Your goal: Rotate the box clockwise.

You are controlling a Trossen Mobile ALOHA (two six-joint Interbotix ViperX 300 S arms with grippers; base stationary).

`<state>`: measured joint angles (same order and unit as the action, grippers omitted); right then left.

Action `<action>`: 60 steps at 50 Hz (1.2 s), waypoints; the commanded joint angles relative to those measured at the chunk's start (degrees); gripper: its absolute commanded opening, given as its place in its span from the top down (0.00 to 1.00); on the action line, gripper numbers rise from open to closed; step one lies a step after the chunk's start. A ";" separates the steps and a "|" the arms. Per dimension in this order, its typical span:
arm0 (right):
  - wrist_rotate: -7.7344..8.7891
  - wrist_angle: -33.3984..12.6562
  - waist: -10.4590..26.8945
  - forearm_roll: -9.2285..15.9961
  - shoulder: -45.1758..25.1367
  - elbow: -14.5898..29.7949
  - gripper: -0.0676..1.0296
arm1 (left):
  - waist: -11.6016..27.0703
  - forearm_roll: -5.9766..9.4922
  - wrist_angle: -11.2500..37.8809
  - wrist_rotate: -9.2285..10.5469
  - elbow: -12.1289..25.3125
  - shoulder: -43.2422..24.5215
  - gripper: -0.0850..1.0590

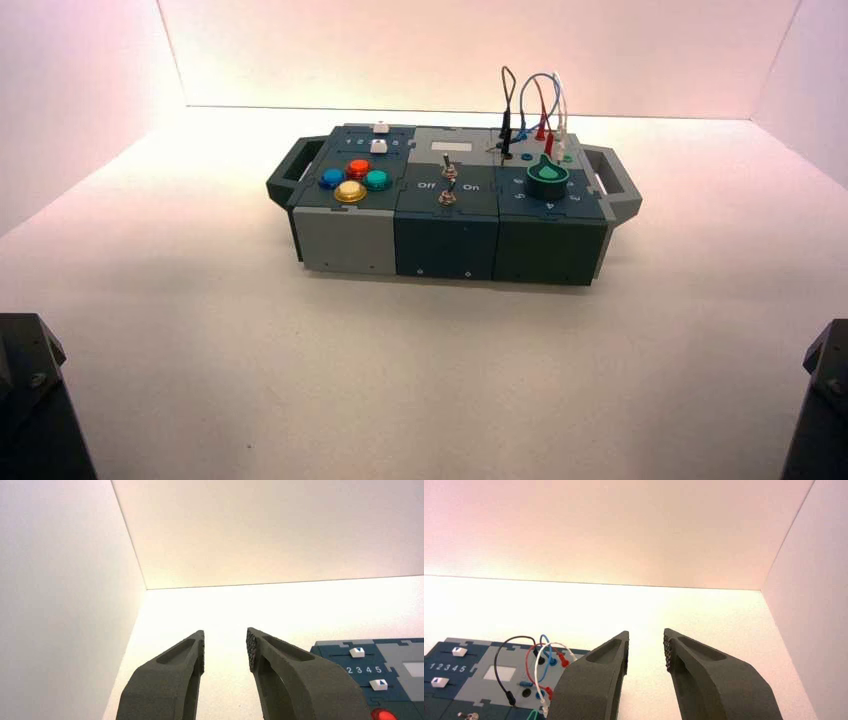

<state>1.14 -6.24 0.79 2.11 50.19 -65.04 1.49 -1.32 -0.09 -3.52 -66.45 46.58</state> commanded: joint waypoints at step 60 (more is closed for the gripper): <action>4.66 -34.80 7.73 0.35 -19.07 20.30 0.96 | 9.14 2.99 52.38 -4.22 11.07 -0.88 0.95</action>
<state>4.13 -38.76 5.36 2.20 35.24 -48.34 9.49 0.44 51.50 -6.59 -57.57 46.67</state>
